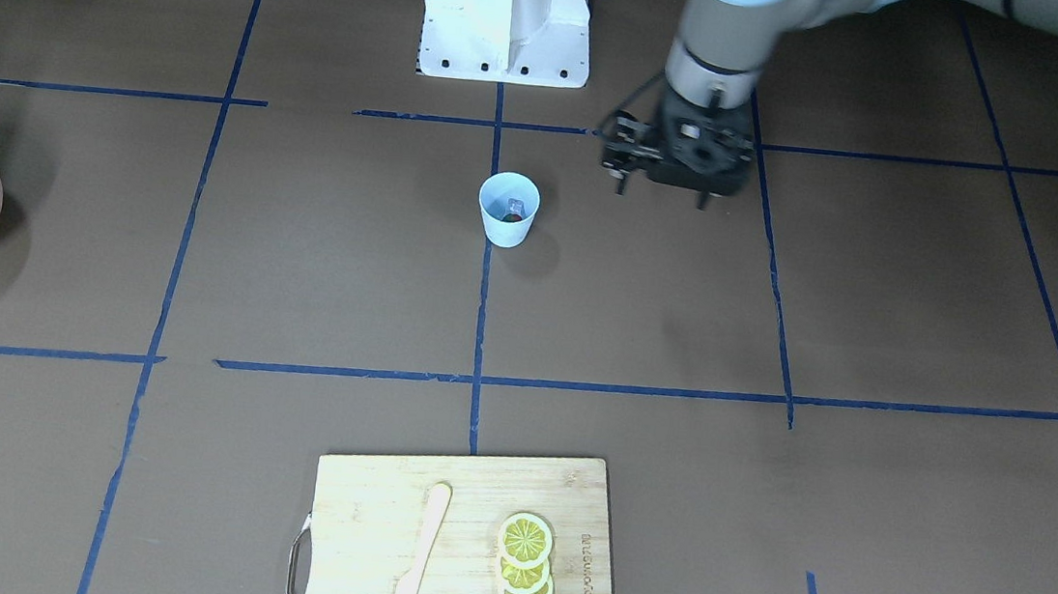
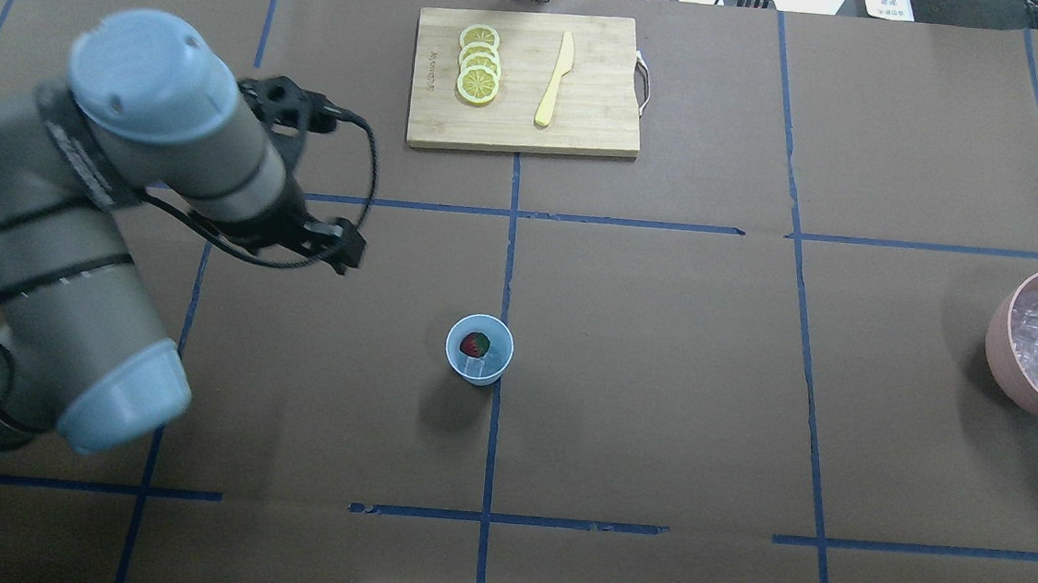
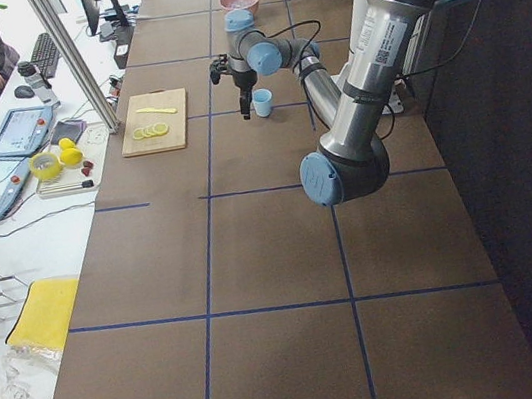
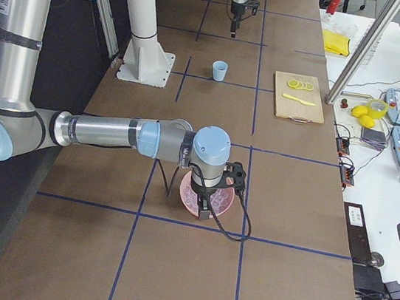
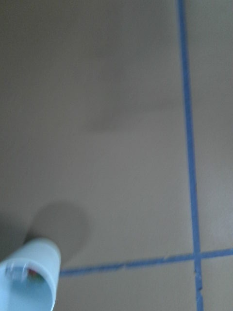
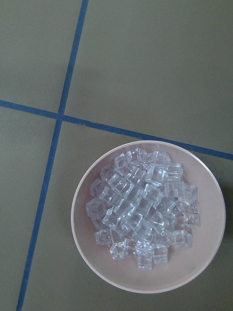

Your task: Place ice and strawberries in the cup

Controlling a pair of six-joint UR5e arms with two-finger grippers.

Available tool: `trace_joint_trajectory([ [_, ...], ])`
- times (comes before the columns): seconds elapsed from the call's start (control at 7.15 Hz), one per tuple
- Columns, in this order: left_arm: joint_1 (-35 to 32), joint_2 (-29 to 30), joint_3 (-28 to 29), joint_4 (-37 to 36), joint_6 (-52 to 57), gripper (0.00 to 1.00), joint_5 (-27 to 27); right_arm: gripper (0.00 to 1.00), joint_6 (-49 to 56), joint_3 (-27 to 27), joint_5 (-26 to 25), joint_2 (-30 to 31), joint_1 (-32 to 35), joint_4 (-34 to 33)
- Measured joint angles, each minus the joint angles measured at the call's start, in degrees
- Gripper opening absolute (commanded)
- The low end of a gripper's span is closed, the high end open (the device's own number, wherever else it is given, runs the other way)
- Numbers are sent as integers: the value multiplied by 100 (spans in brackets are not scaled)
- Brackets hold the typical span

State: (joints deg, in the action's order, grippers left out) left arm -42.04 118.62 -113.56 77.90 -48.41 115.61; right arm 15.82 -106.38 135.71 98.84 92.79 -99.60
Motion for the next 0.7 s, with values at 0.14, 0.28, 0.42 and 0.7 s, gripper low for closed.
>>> trace_joint_trajectory([
  [0.14, -706, -409, -10, 11, 1050, 100, 476, 99, 0, 39, -1, 3, -3, 31],
  [0.28, -1472, -852, 45, 9, 2188, 100, 901, 99, 0, 56, -1, 3, -5, 46],
  [0.42, -2262, -1282, 205, -3, 3295, 100, 1263, 99, 0, 61, -3, 4, -6, 52],
  [0.7, -3508, -1923, 642, -7, 4969, 100, 1724, 99, 0, 63, -11, 2, -6, 55],
])
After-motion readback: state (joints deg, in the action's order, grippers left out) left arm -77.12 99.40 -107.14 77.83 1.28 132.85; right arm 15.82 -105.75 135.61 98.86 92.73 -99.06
